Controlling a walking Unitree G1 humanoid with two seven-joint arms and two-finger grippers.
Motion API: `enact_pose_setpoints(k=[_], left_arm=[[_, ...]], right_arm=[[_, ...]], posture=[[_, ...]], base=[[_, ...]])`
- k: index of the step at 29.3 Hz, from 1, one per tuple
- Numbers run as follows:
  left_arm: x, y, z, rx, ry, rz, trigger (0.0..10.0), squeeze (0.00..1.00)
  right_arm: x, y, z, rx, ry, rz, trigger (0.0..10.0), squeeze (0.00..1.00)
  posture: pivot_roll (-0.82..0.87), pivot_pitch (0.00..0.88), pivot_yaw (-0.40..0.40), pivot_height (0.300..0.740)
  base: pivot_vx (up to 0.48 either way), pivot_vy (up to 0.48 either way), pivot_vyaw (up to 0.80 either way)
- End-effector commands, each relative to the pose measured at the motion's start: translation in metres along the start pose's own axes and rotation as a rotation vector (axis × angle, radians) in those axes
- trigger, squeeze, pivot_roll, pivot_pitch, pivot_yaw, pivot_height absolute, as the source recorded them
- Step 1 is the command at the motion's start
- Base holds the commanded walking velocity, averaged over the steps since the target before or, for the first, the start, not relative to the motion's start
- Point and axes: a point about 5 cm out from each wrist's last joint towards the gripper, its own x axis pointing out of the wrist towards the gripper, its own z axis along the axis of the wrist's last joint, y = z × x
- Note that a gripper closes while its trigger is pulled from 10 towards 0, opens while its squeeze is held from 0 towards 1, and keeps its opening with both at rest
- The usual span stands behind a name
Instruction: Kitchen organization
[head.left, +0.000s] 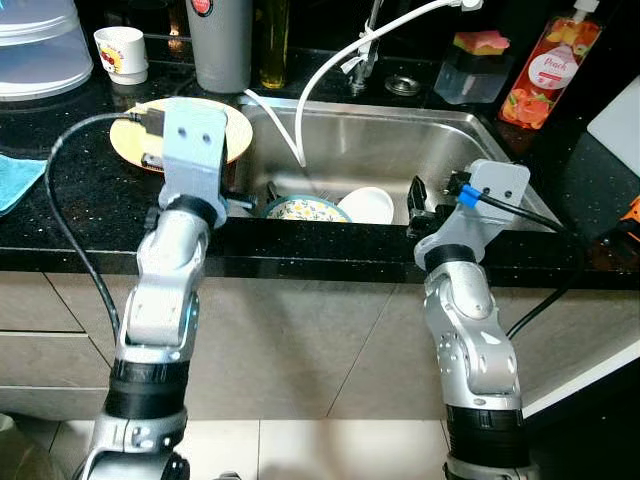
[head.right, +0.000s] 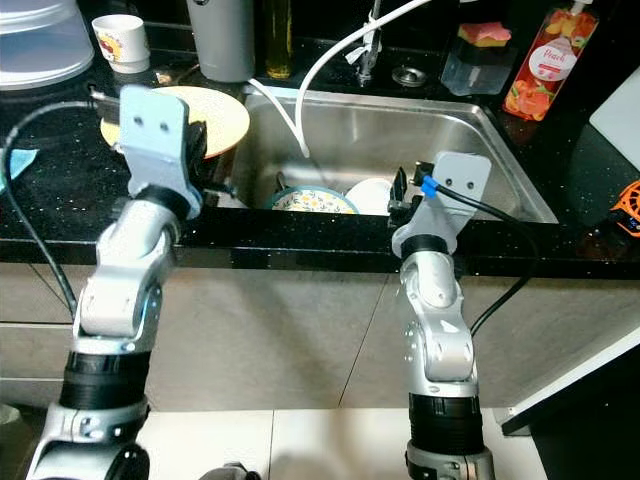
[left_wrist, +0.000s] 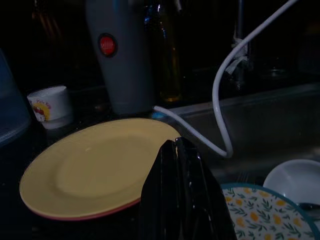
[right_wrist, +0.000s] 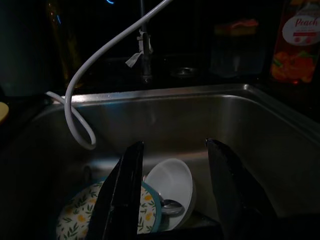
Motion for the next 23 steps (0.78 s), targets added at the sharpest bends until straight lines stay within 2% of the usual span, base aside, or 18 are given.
enact_pose_setpoints(k=[1,5,8,12,16,23], left_arm=[[-0.005,-0.006,0.001,0.023,-0.033,-0.017,10.0,0.00],[-0.011,-0.007,-0.002,0.023,-0.048,-0.029,10.0,0.00],[-0.016,-0.007,-0.006,0.073,-0.039,-0.040,10.0,0.00],[-0.020,-0.007,-0.007,0.085,-0.047,-0.044,10.0,0.00],[-0.034,-0.007,-0.009,0.208,-0.116,-0.063,10.0,0.00],[-0.047,0.004,-0.017,0.262,-0.105,0.008,10.0,0.00]], right_arm=[[-0.002,-0.007,-0.007,-0.012,0.015,-0.028,10.0,0.00],[-0.004,-0.009,-0.008,-0.014,0.008,-0.032,10.0,0.00],[-0.007,-0.010,-0.009,-0.016,0.004,-0.029,10.0,0.00],[-0.009,-0.011,-0.011,-0.019,0.005,-0.027,10.0,0.00],[-0.017,-0.012,-0.018,-0.031,0.012,-0.029,10.0,0.00],[-0.027,-0.016,-0.024,-0.051,0.015,-0.031,10.0,0.00]], posture=[[0.22,0.069,-0.069,0.740],[0.22,0.071,-0.071,0.740],[0.22,0.073,-0.077,0.740],[0.22,0.074,-0.079,0.740],[0.22,0.076,-0.082,0.740],[0.21,0.076,-0.083,0.740]], base=[[0.000,0.000,0.00],[0.000,0.000,0.00],[0.000,0.000,0.00],[0.000,0.000,0.00],[0.000,0.000,0.00],[0.000,0.000,0.00]])
